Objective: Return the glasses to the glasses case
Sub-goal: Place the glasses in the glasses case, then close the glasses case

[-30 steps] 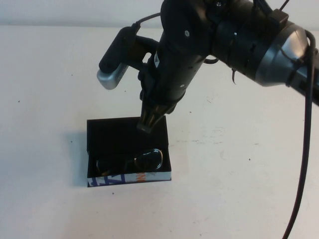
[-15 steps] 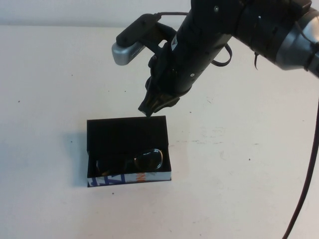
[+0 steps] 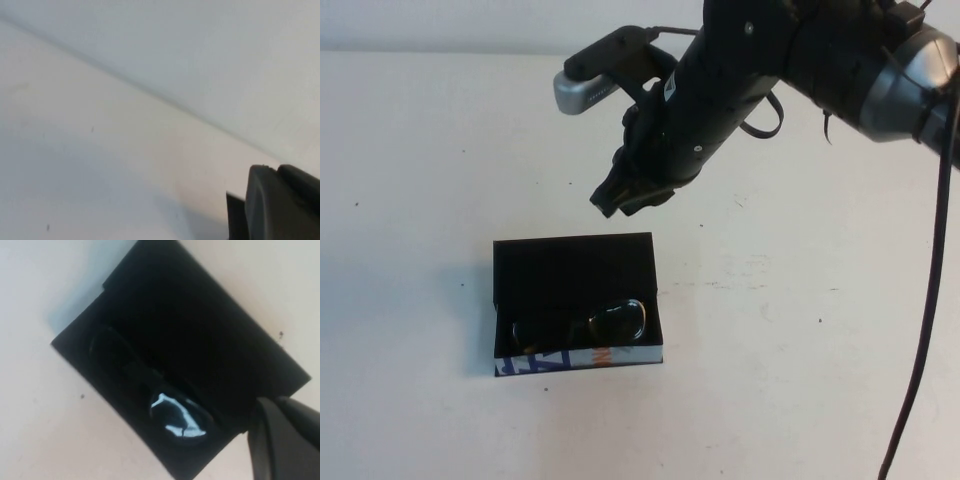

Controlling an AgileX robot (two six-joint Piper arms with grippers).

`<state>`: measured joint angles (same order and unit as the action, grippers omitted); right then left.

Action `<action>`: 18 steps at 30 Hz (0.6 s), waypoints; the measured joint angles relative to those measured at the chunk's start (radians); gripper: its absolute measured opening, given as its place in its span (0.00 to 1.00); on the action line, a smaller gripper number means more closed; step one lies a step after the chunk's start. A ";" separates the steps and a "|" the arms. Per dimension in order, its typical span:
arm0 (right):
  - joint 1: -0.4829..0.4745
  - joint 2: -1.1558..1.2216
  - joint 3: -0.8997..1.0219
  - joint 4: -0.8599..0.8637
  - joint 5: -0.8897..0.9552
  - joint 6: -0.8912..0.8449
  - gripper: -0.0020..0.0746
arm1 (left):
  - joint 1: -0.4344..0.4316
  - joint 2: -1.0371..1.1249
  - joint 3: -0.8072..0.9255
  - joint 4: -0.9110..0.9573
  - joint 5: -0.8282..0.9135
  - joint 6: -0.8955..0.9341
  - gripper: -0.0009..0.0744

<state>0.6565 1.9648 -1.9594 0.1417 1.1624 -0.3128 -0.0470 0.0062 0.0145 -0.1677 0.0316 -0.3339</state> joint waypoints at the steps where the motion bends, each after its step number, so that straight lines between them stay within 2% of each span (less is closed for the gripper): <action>1: -0.009 0.005 0.000 0.002 -0.010 0.011 0.01 | -0.003 0.030 -0.019 0.000 0.050 -0.031 0.01; 6: -0.058 0.049 -0.044 0.054 -0.009 0.027 0.01 | -0.051 0.269 -0.170 0.000 0.278 -0.056 0.01; 10: -0.078 0.092 -0.104 0.076 0.041 0.029 0.01 | -0.142 0.529 -0.295 -0.052 0.388 0.060 0.01; 14: -0.089 0.124 -0.139 0.088 0.069 0.029 0.01 | -0.230 0.773 -0.390 -0.198 0.468 0.280 0.01; 18: -0.109 0.133 -0.149 0.102 0.076 0.029 0.01 | -0.288 1.004 -0.446 -0.429 0.480 0.555 0.01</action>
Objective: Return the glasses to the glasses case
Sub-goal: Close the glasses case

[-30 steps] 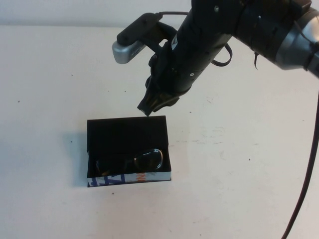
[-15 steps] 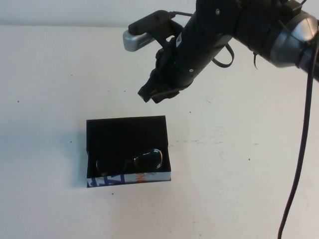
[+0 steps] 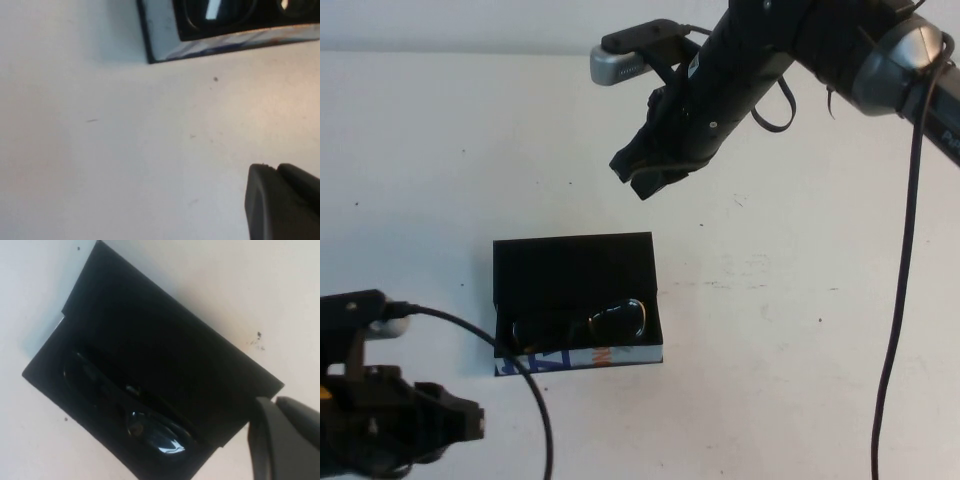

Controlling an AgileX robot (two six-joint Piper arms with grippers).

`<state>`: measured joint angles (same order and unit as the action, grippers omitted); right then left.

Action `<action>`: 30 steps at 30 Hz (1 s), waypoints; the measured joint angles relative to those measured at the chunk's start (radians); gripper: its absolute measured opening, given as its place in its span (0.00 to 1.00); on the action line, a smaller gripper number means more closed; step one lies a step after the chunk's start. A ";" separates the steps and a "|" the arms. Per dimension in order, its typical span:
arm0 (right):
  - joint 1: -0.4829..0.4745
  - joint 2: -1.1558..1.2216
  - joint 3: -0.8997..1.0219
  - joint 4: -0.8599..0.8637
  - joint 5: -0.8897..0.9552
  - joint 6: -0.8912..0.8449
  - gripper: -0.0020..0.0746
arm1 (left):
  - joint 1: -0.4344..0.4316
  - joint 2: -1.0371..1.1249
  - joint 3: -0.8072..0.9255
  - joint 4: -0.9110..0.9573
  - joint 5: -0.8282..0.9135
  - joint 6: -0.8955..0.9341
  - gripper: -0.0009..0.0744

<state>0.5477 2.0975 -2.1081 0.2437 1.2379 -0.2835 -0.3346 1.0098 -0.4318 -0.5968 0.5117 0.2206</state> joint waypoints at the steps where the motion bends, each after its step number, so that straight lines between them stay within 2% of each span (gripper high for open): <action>1: -0.005 0.000 0.000 0.006 0.000 0.000 0.01 | -0.008 0.056 -0.008 -0.074 -0.006 0.086 0.01; 11: -0.047 0.022 -0.001 0.075 0.000 0.000 0.01 | -0.012 0.443 -0.020 -0.928 -0.085 1.027 0.01; 14: -0.054 0.040 -0.003 0.095 -0.019 0.000 0.01 | -0.012 0.517 -0.031 -1.067 -0.087 1.198 0.01; 20: -0.077 0.108 -0.061 0.138 -0.025 0.000 0.01 | -0.012 0.623 -0.093 -1.123 -0.067 1.300 0.01; 30: -0.077 0.241 -0.242 0.160 -0.022 0.000 0.01 | -0.012 0.694 -0.154 -1.147 -0.027 1.328 0.01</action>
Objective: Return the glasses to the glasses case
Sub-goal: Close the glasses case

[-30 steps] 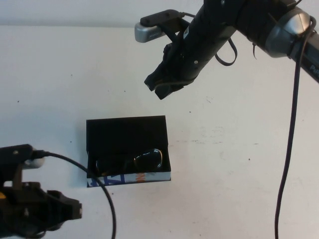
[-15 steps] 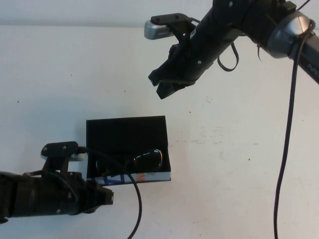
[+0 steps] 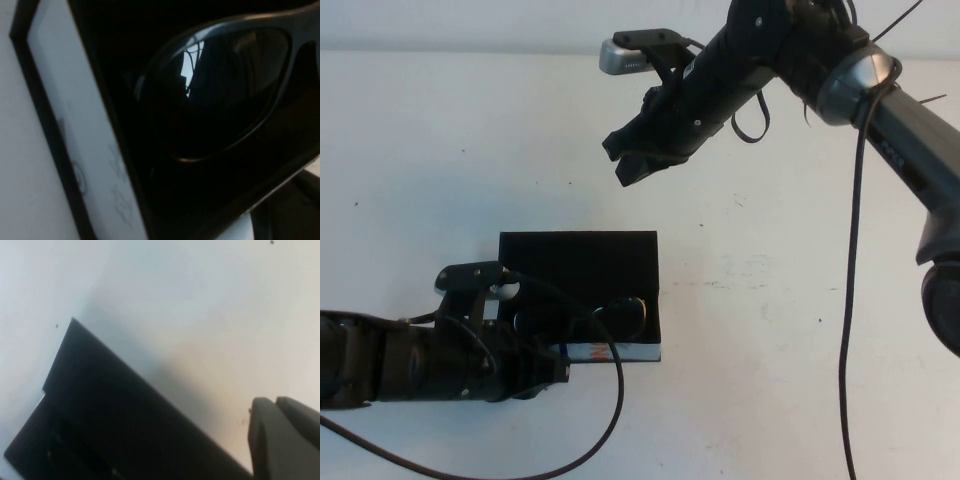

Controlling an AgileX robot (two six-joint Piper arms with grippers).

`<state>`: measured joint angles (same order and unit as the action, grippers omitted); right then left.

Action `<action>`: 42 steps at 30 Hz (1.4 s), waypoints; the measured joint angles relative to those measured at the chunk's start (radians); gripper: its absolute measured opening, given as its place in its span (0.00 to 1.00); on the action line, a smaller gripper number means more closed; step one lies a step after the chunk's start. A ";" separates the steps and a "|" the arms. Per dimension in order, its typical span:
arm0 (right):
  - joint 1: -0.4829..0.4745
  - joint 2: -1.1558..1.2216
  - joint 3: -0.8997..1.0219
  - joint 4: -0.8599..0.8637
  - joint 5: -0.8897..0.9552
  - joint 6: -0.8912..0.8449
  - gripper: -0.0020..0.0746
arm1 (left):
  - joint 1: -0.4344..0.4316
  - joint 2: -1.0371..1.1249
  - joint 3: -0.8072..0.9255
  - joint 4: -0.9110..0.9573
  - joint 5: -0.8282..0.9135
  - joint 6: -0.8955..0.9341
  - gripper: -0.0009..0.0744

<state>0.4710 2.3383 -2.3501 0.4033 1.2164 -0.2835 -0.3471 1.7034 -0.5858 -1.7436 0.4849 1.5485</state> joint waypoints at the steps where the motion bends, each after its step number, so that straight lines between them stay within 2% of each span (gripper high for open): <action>1: 0.000 0.015 -0.013 0.003 -0.004 0.000 0.01 | 0.000 0.002 0.000 0.000 0.002 0.002 0.01; 12: 0.000 0.136 -0.036 0.065 -0.043 0.000 0.01 | 0.000 0.004 -0.002 -0.002 0.006 0.002 0.01; 30: 0.000 0.148 -0.038 0.121 0.011 0.014 0.01 | 0.000 0.006 -0.004 -0.002 0.006 0.002 0.01; 42: 0.062 0.120 -0.035 0.115 0.010 0.026 0.01 | 0.000 0.006 -0.004 -0.002 0.006 0.002 0.01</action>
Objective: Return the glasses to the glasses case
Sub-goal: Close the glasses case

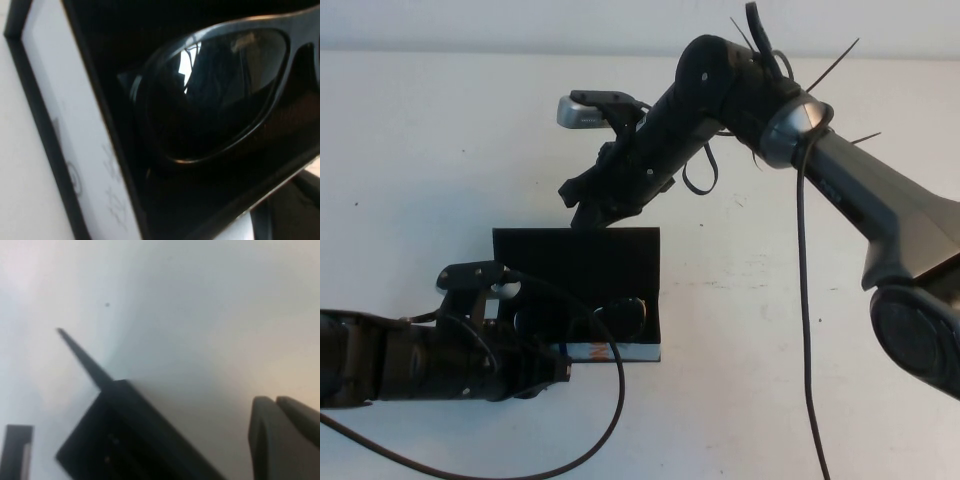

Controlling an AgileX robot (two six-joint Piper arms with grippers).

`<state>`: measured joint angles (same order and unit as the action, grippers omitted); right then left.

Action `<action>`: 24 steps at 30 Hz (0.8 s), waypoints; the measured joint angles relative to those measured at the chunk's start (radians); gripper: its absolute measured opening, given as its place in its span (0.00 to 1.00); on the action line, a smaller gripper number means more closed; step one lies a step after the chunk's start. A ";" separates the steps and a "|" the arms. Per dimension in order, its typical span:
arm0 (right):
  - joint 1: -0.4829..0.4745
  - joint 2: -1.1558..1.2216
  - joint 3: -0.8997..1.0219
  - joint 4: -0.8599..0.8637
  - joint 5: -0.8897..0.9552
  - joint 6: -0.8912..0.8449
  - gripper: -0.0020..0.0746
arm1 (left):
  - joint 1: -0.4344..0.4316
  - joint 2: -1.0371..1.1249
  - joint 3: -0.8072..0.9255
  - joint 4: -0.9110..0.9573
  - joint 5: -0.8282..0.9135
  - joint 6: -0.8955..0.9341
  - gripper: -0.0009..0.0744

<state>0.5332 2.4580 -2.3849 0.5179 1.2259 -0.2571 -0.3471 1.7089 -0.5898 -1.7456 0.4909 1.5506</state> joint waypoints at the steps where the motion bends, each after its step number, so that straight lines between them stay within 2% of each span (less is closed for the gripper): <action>1: 0.004 -0.008 0.010 0.000 0.000 0.000 0.01 | 0.000 0.000 0.000 0.000 0.000 0.000 0.01; 16: 0.037 -0.229 0.391 0.000 0.000 -0.065 0.01 | -0.005 -0.029 0.000 0.022 -0.041 -0.005 0.01; 24: 0.057 -0.241 0.448 0.000 -0.002 -0.068 0.01 | -0.005 -0.154 0.018 0.458 -0.047 -0.411 0.01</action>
<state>0.5899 2.2170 -1.9369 0.5177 1.2238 -0.3253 -0.3523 1.5551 -0.5718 -1.2872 0.4443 1.1395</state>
